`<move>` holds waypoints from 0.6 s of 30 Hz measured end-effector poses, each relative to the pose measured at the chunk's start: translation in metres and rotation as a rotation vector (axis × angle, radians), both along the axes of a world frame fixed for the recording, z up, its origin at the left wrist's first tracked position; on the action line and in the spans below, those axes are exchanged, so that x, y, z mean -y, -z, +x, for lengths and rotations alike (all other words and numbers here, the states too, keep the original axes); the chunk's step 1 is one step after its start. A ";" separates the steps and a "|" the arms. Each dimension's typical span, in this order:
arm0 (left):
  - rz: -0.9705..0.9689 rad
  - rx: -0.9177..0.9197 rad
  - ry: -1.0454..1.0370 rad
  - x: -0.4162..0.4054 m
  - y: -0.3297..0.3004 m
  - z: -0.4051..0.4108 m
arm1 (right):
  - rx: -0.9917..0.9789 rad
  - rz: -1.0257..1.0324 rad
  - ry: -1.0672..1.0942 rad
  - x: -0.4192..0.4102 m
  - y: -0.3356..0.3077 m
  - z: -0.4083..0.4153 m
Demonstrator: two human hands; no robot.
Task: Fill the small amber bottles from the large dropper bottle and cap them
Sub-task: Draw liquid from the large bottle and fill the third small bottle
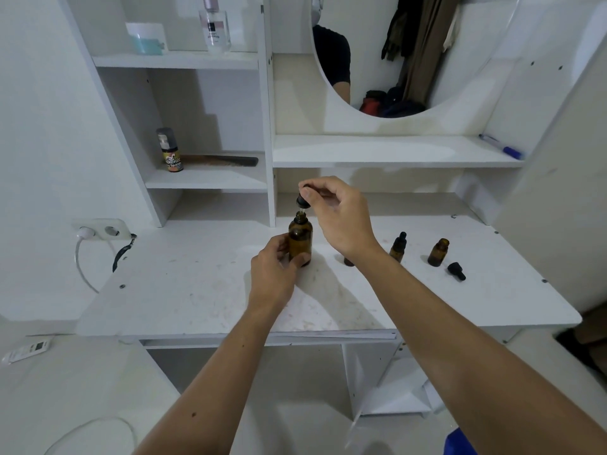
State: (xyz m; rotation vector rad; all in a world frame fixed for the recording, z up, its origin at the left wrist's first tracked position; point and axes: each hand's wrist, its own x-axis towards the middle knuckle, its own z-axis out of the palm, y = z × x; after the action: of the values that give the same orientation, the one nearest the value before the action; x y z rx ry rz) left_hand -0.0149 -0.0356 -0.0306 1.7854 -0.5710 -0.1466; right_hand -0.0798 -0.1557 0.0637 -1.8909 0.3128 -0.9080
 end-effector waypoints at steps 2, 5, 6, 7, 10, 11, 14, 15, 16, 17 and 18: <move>0.005 -0.001 -0.006 0.000 -0.001 -0.001 | 0.038 0.005 -0.005 0.001 -0.007 0.000; 0.026 0.005 -0.016 0.000 -0.004 -0.003 | 0.117 -0.003 -0.008 0.003 -0.019 -0.003; 0.034 0.007 -0.017 0.000 -0.005 -0.004 | 0.143 -0.004 -0.001 0.004 -0.022 -0.005; 0.042 0.011 -0.018 0.000 -0.006 -0.005 | 0.167 -0.002 0.009 0.005 -0.026 -0.007; 0.060 0.016 -0.025 -0.001 -0.008 -0.010 | 0.225 0.028 0.029 0.011 -0.038 -0.019; 0.063 0.009 -0.033 -0.002 -0.009 -0.012 | 0.239 0.028 0.040 0.013 -0.041 -0.024; 0.037 -0.014 -0.096 -0.007 -0.010 -0.019 | 0.255 0.005 0.077 0.022 -0.046 -0.047; 0.015 -0.029 -0.127 -0.009 -0.010 -0.023 | 0.258 -0.002 0.087 0.025 -0.046 -0.056; -0.010 -0.047 -0.156 -0.011 -0.011 -0.028 | 0.258 -0.007 0.101 0.029 -0.045 -0.066; -0.029 -0.061 -0.175 -0.012 -0.012 -0.034 | 0.256 -0.003 0.116 0.034 -0.043 -0.076; -0.043 -0.067 -0.181 -0.013 -0.012 -0.041 | 0.252 0.007 0.132 0.040 -0.041 -0.086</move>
State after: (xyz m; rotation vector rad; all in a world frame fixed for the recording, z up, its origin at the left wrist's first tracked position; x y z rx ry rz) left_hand -0.0557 -0.0230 -0.0185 1.7738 -0.3594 -0.0685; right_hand -0.1662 -0.1953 0.1045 -1.7417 0.2895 -1.2189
